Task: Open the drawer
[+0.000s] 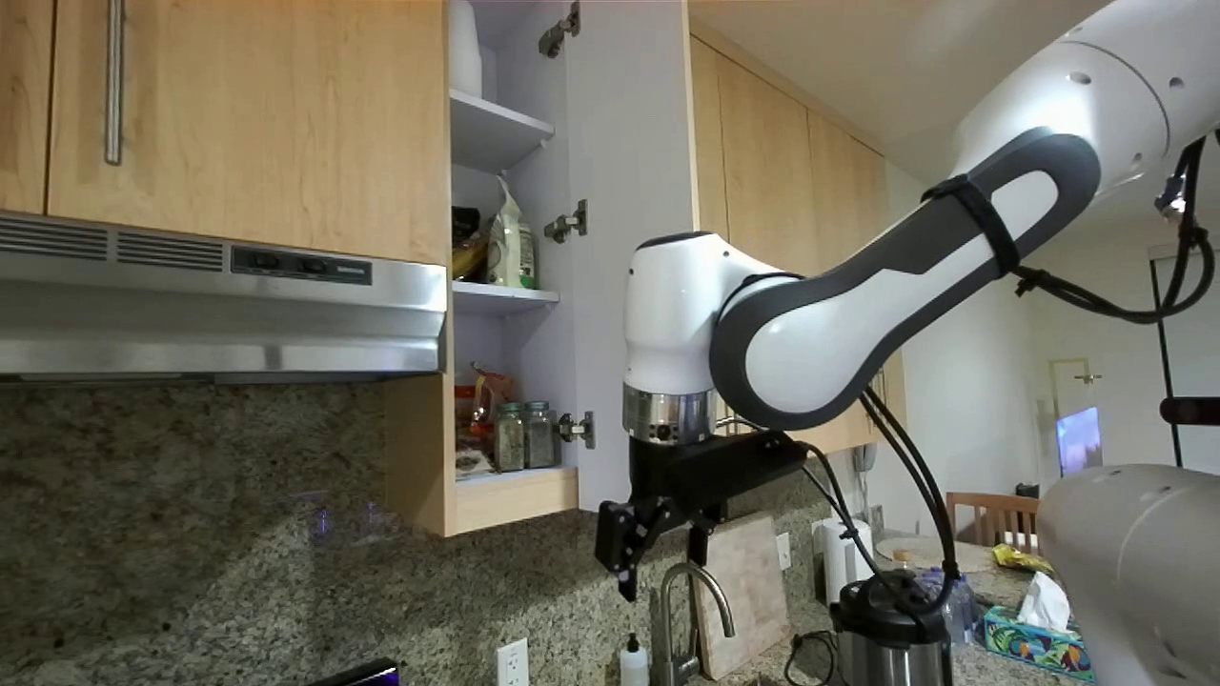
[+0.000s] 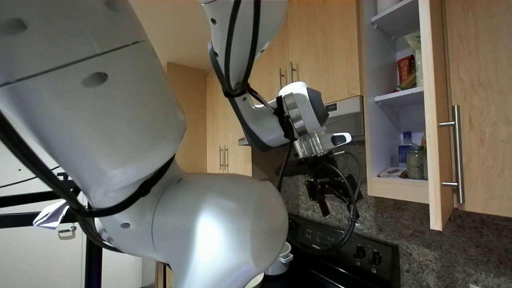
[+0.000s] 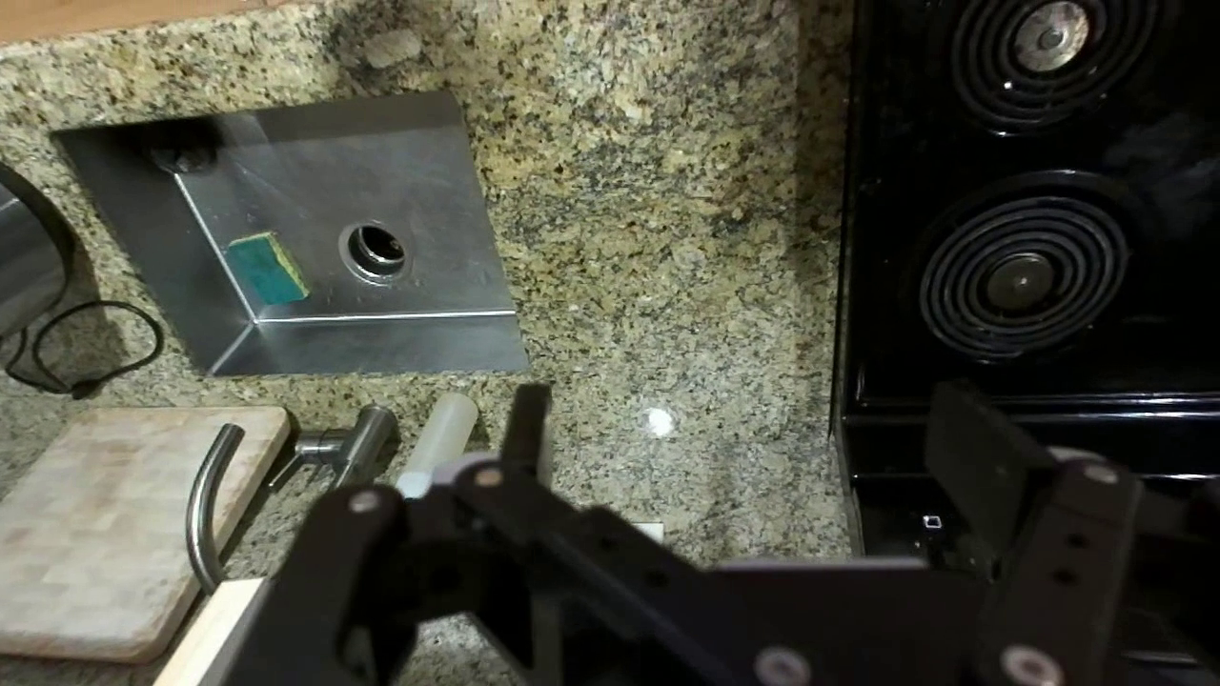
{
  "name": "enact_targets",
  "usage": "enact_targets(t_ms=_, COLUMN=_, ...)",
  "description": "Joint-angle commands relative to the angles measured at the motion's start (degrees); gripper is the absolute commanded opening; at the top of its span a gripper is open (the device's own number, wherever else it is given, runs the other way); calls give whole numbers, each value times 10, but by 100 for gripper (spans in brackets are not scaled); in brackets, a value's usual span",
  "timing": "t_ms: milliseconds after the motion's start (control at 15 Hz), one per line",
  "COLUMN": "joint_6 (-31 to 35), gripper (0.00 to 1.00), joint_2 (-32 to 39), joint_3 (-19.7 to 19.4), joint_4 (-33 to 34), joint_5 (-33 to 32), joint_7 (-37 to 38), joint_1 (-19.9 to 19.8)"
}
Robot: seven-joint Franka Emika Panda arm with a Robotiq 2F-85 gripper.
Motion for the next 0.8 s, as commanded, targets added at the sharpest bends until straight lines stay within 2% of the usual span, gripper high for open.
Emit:
enact_targets(t_ms=0, joint_6=-8, gripper=100, joint_2=8, joint_3=-18, joint_4=0, joint_5=-7, joint_7=4, joint_1=24)
enact_targets(t_ms=133, joint_6=-5, gripper=100, joint_2=3, joint_3=-35, joint_4=0, joint_5=-12, joint_7=6, joint_1=31)
enact_targets(t_ms=200, joint_6=0, gripper=100, joint_2=6, joint_3=-21, joint_4=0, joint_5=-2, joint_7=0, joint_1=20)
enact_targets(t_ms=733, joint_6=0, gripper=100, joint_2=6, joint_3=-25, joint_4=1, joint_5=-2, joint_7=0, joint_1=22)
